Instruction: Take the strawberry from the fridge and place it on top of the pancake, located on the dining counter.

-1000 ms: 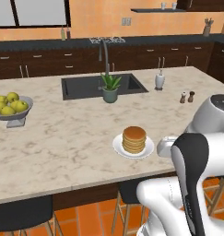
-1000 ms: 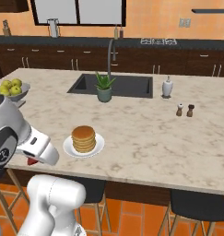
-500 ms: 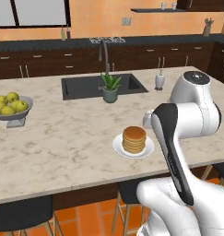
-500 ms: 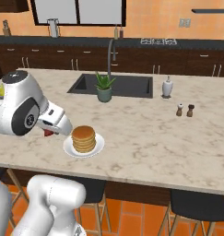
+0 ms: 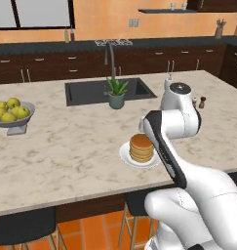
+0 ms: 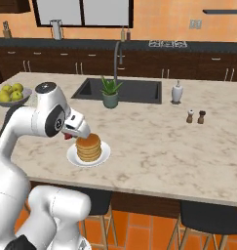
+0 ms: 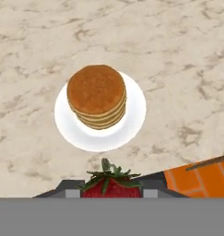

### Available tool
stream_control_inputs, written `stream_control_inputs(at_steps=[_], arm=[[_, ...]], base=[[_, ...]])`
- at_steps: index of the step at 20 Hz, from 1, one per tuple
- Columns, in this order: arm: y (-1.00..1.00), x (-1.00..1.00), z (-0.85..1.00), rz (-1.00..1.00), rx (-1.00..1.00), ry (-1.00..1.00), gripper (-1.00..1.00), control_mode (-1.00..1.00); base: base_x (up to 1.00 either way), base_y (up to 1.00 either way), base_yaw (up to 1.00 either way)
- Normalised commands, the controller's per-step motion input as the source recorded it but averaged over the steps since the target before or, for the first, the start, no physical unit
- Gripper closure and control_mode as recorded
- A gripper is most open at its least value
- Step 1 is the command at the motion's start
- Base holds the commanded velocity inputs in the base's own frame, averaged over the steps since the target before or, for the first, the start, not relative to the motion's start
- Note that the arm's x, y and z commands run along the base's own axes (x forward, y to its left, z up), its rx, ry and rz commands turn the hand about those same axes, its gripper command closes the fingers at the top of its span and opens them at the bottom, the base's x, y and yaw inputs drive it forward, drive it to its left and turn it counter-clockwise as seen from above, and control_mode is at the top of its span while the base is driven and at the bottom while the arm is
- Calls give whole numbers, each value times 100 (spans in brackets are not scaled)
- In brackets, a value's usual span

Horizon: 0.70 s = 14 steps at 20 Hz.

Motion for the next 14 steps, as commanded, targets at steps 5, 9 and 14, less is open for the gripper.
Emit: stream_control_inputs(at_steps=[5, 9, 14], arm=[[0, 100, -51, 0, 0, 0, 100, -100], [1, 100, -7, 4, 0, 0, 100, -100], [0, 63, -62, 6, 0, 7, 100, -100]], base=[[0, 0, 0], [0, 0, 0], [0, 0, 0]])
